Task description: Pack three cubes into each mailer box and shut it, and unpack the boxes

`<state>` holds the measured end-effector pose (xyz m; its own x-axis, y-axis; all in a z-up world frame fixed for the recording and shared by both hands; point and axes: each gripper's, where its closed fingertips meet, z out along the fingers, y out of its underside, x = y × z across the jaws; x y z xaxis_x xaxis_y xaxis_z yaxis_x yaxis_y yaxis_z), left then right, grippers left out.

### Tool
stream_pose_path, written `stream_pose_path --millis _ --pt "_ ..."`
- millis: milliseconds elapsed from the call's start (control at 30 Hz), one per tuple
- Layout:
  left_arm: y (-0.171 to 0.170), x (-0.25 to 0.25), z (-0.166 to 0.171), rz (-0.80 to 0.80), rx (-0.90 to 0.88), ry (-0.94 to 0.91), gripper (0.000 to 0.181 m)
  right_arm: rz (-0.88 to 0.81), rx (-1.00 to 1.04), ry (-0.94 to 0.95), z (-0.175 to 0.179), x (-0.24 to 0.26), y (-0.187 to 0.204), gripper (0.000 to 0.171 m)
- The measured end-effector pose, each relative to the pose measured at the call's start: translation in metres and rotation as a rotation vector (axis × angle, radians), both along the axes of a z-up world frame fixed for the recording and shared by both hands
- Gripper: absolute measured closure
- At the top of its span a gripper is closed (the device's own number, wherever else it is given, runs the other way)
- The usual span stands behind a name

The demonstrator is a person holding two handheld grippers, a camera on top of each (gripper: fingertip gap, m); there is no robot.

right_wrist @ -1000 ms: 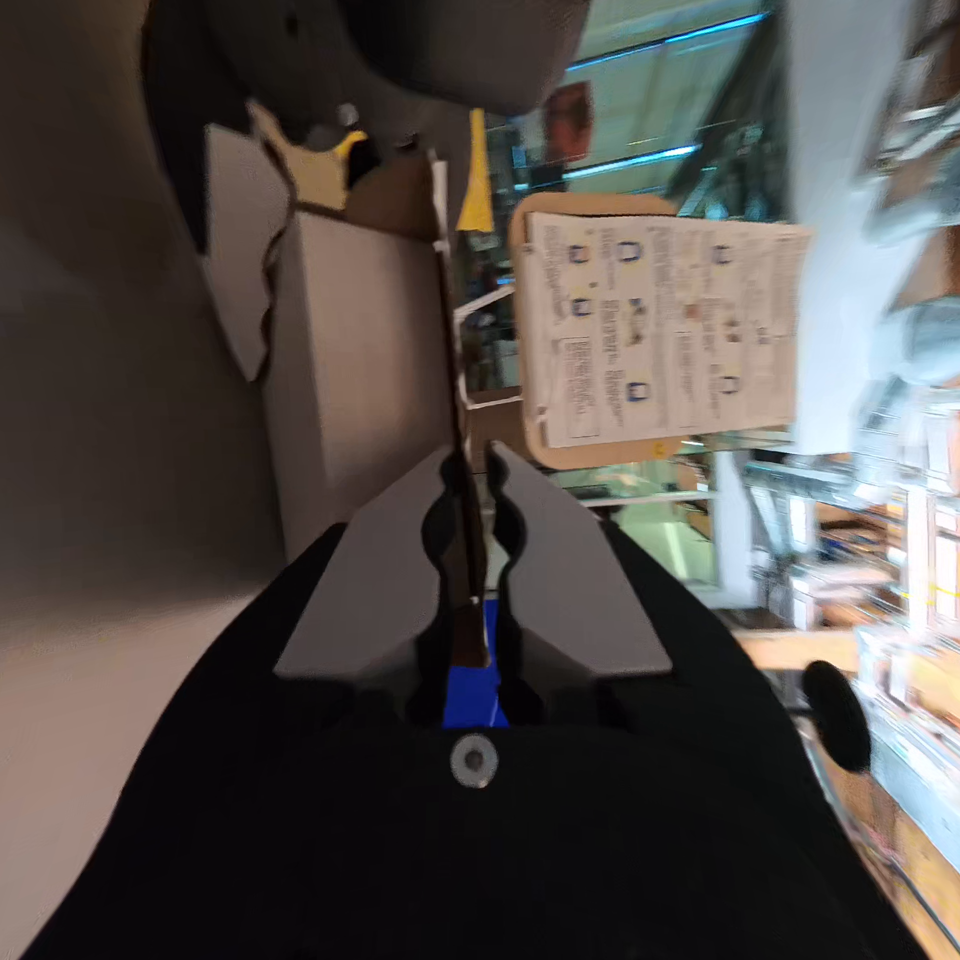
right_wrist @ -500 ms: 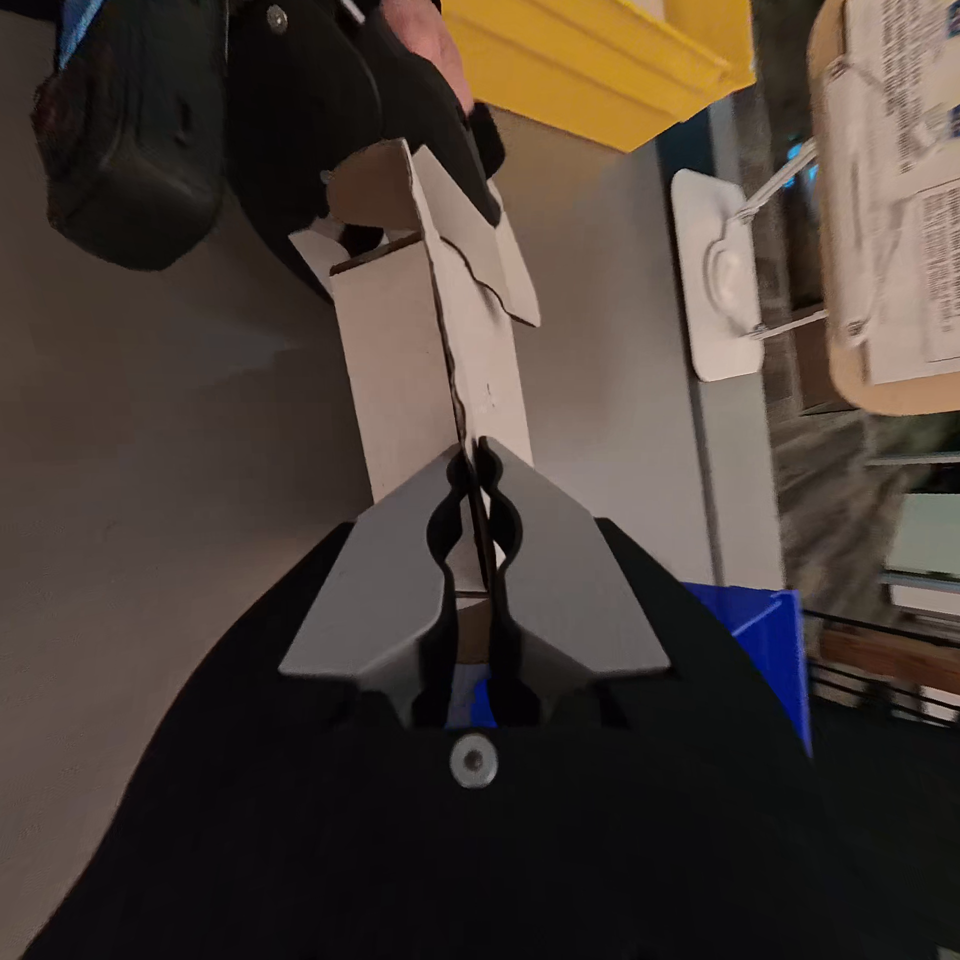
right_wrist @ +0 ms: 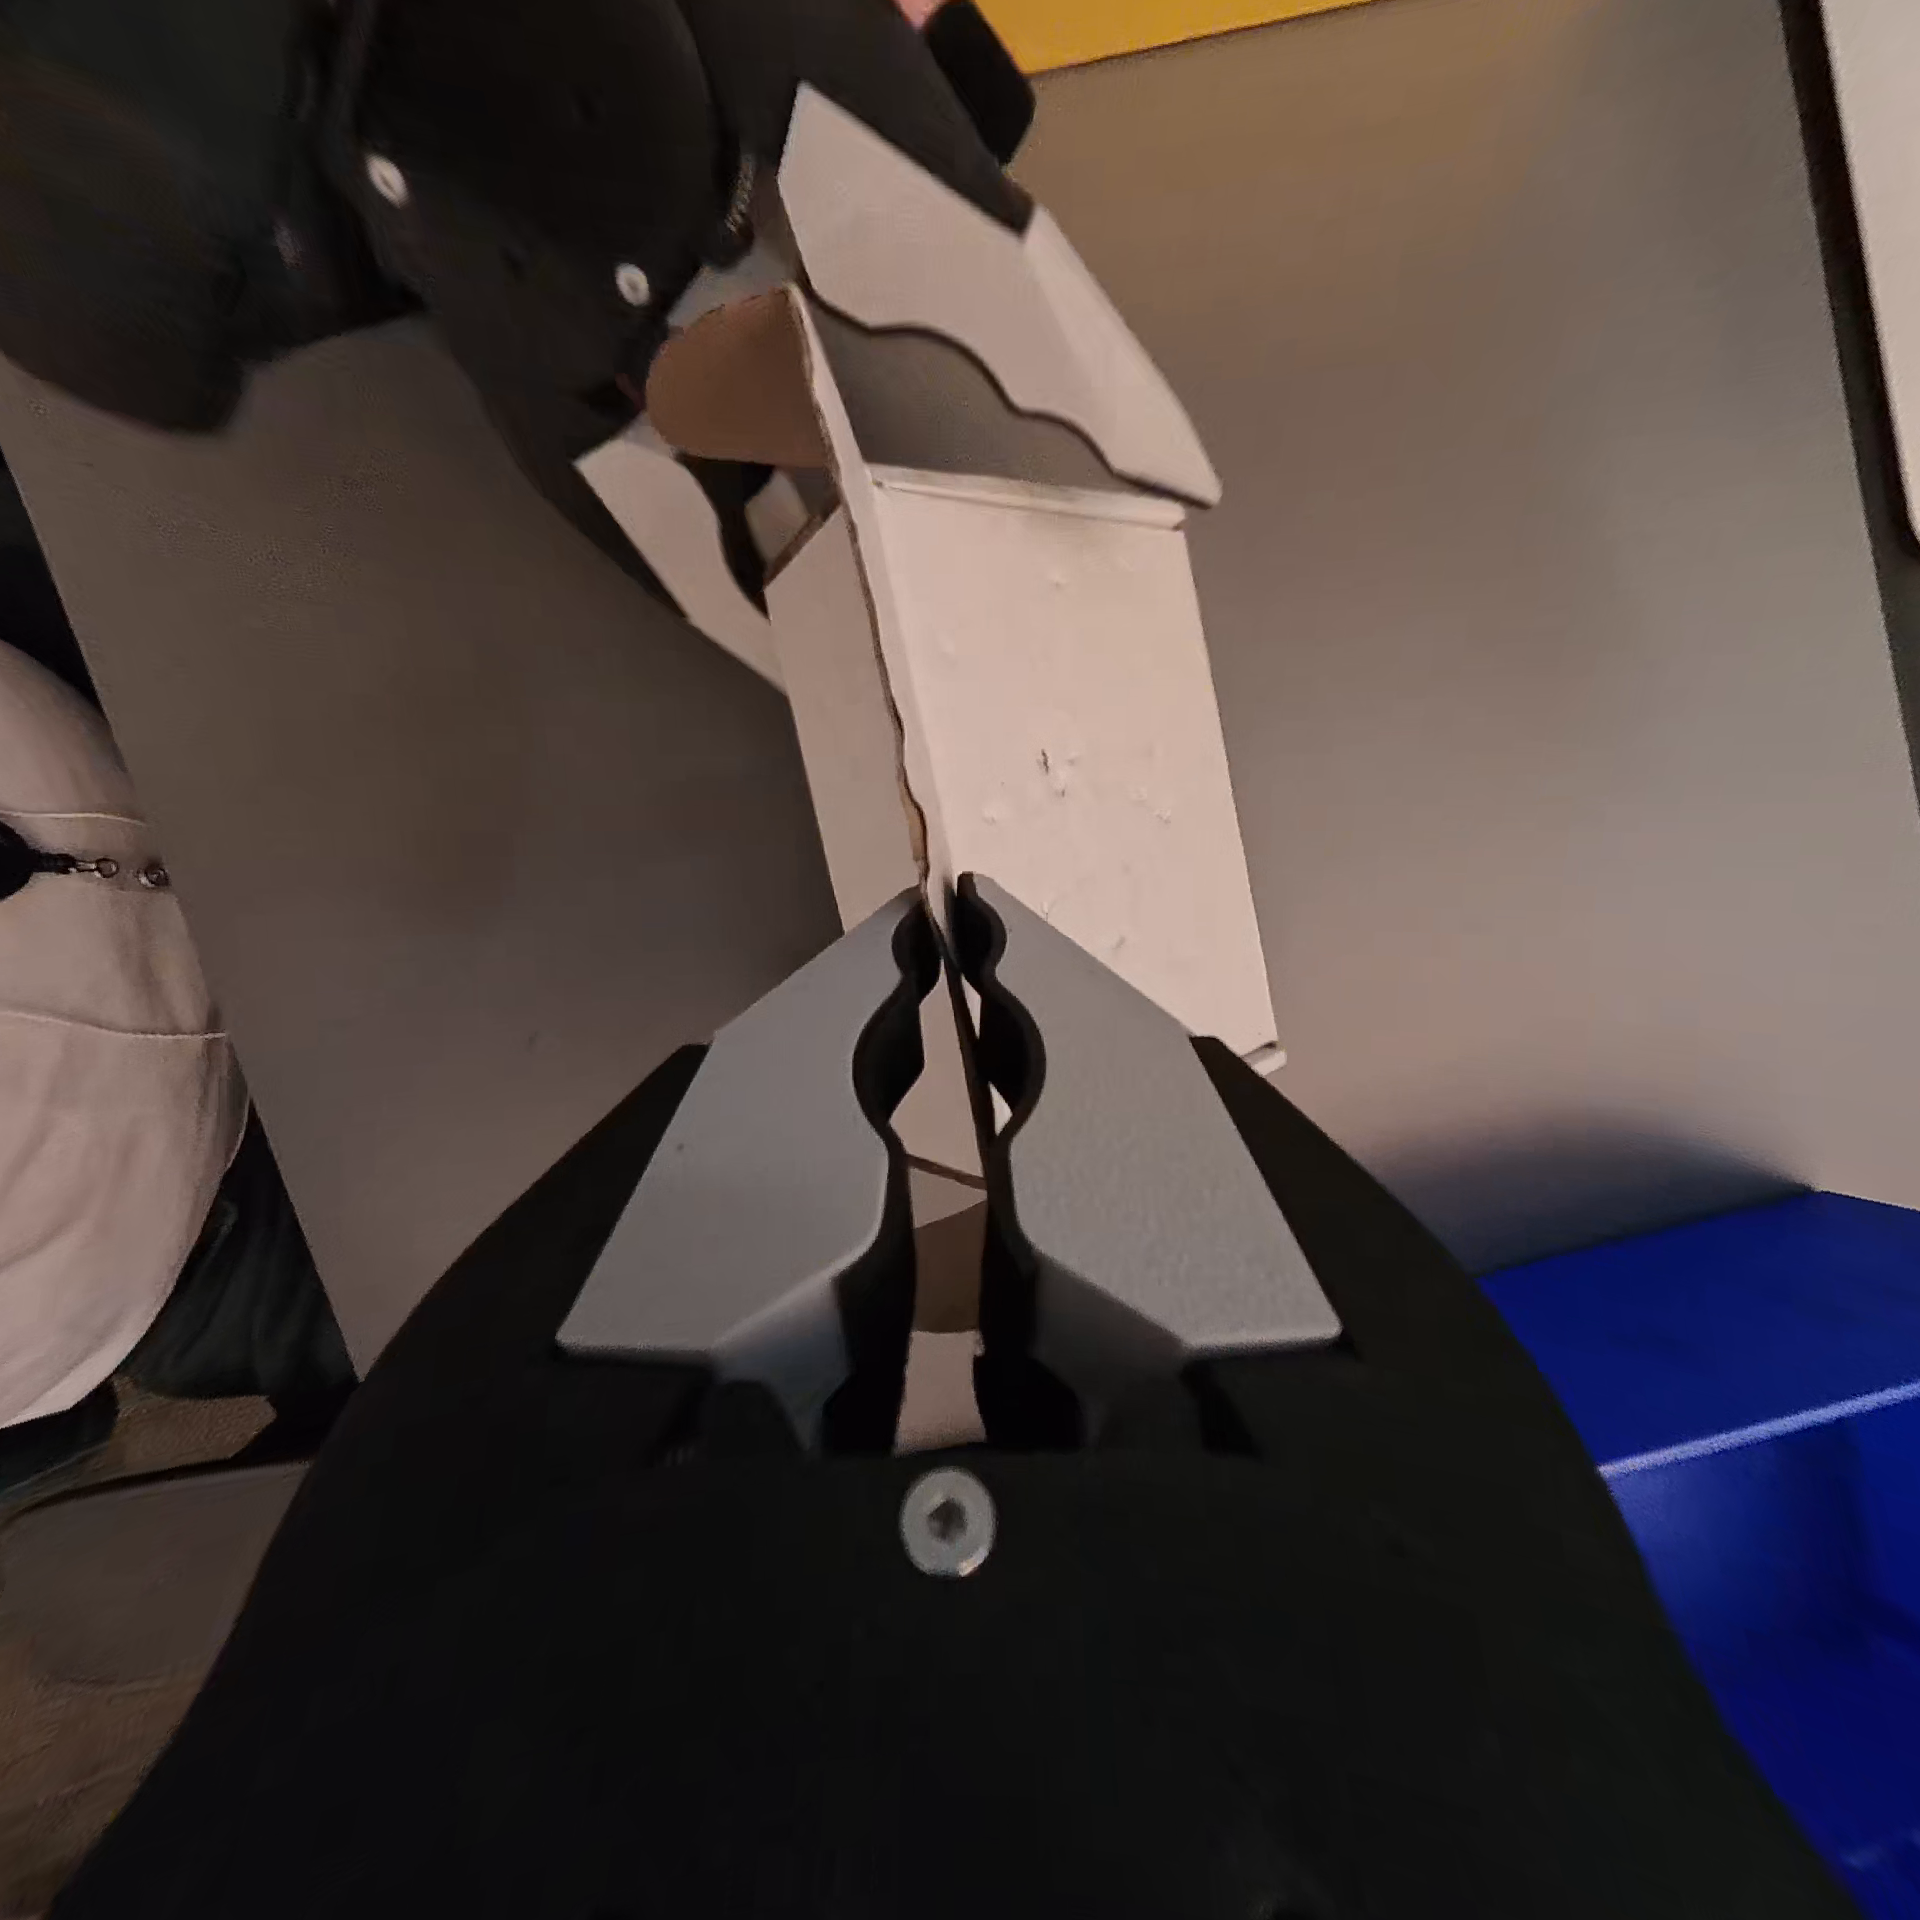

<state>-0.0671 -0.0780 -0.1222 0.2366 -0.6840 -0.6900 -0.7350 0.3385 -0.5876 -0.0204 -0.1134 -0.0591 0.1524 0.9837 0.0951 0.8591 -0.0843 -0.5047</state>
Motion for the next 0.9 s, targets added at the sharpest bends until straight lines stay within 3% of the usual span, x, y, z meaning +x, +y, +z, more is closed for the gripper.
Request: stream_pose_path --millis 167,367,467,633,700,900 --pt "-0.013 -0.002 0.046 -0.063 -0.012 -0.236 0.064 -0.022 -0.007 0.004 0.000 -0.002 0.005 0.169" --pt "-0.072 -0.001 0.125 -0.262 0.253 -0.483 0.082 -0.035 -0.016 0.030 0.004 -0.003 0.013 0.169" --pt "-0.095 0.019 0.109 -0.333 0.306 -0.375 0.087 -0.031 -0.019 0.032 0.006 -0.003 0.016 0.169" --pt "-0.067 0.034 0.048 -0.206 0.299 -0.067 0.101 -0.022 -0.009 0.019 0.007 -0.003 0.018 0.169" --pt "-0.058 0.032 0.038 -0.166 0.304 -0.019 0.106 -0.012 -0.006 0.009 0.007 -0.003 0.018 0.169" --pt "-0.037 0.028 0.021 -0.056 0.288 0.077 0.097 0.016 0.001 -0.020 0.007 -0.006 0.019 0.170"
